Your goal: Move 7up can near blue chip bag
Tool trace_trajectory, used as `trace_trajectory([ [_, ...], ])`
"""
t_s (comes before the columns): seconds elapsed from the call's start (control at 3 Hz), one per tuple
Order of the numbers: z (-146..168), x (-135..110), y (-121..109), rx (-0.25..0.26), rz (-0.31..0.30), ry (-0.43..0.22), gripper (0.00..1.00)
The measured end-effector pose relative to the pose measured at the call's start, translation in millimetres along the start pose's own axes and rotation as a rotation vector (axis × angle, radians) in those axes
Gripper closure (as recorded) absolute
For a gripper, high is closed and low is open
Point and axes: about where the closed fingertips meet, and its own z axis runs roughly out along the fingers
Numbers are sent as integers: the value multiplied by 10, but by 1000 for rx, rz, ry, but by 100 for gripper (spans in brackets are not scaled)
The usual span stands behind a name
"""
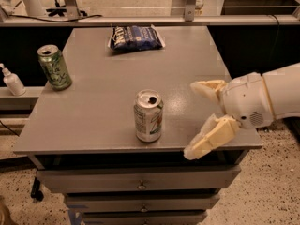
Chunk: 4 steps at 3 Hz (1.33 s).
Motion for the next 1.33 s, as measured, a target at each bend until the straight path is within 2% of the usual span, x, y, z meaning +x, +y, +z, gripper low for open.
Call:
trace_trajectory([
  [0.33, 48, -120, 63, -15, -16, -39, 0],
  [0.67, 46, -114, 62, -14, -16, -35, 0],
  [1.0, 62, -73, 66, -2, -28, -64, 0],
  [1.33, 171, -16, 14, 22, -31, -145, 0],
])
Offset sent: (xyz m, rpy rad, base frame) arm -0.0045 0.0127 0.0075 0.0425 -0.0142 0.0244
